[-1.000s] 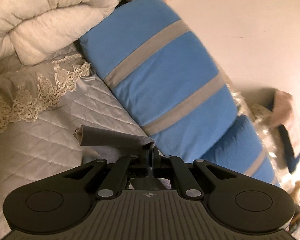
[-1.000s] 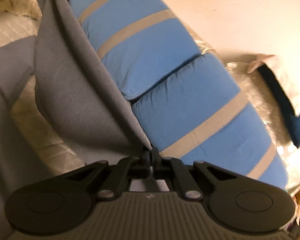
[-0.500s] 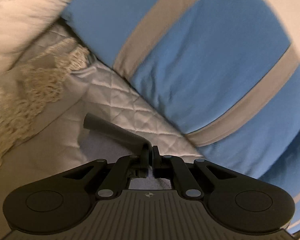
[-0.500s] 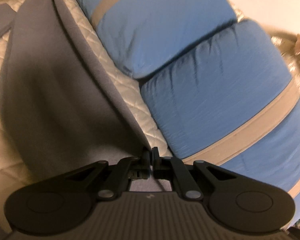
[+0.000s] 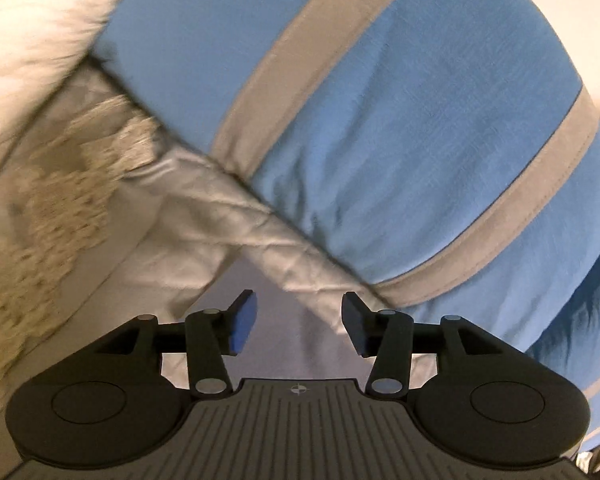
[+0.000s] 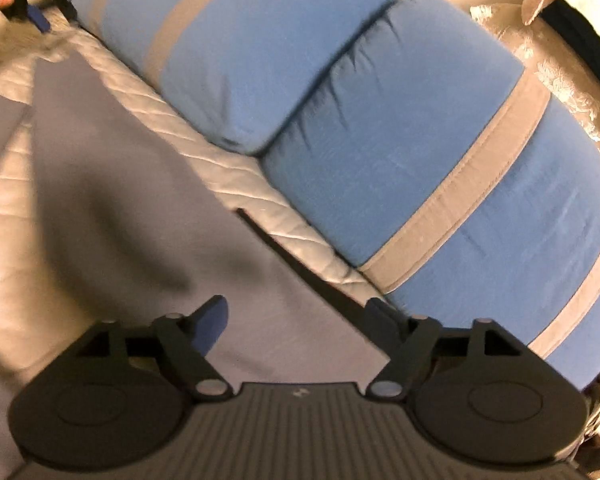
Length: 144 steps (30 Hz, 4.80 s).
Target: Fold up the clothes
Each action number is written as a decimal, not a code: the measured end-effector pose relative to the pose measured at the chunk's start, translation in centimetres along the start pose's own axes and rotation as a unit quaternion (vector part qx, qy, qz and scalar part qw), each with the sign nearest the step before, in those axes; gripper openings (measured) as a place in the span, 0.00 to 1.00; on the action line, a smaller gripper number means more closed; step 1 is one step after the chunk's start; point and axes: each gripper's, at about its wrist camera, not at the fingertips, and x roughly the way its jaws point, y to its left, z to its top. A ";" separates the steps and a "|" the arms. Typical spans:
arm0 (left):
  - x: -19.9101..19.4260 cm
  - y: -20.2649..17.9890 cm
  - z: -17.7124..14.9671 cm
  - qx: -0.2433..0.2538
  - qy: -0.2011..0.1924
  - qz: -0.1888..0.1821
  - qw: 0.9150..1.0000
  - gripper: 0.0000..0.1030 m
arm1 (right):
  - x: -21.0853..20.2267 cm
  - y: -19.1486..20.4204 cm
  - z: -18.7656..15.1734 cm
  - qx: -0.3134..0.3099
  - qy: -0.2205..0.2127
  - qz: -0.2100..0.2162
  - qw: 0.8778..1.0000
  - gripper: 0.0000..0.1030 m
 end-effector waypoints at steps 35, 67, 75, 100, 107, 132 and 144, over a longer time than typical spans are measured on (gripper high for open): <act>-3.3 8.8 -12.2 -0.144 0.077 -0.148 0.975 0.68 | -16.1 5.9 -14.8 0.334 -0.134 0.091 0.929 1.00; -1.4 10.3 -12.9 -0.165 0.084 -0.170 0.968 0.04 | -27.0 -4.8 -16.5 0.179 -0.022 -0.007 0.984 1.00; -2.0 10.7 -13.0 -0.162 0.082 -0.167 0.969 0.04 | -26.5 -10.3 -25.8 0.090 0.075 -0.085 0.989 1.00; -2.1 10.6 -13.3 -0.136 0.054 -0.172 0.974 0.04 | -16.8 -1.8 -38.6 -0.408 0.160 -0.182 0.880 0.11; -5.3 11.2 -12.8 -0.144 -0.007 -0.147 0.978 0.04 | -16.8 -2.0 -38.5 -0.395 0.165 -0.201 0.881 0.10; -15.8 18.0 -12.8 -0.130 -0.011 -0.042 0.991 0.03 | -18.5 -5.0 -36.6 -0.328 0.157 -0.198 0.910 0.08; -18.1 19.2 -12.6 -0.107 0.018 0.001 0.994 0.03 | -21.3 -6.4 -35.8 -0.298 0.136 -0.189 0.926 0.08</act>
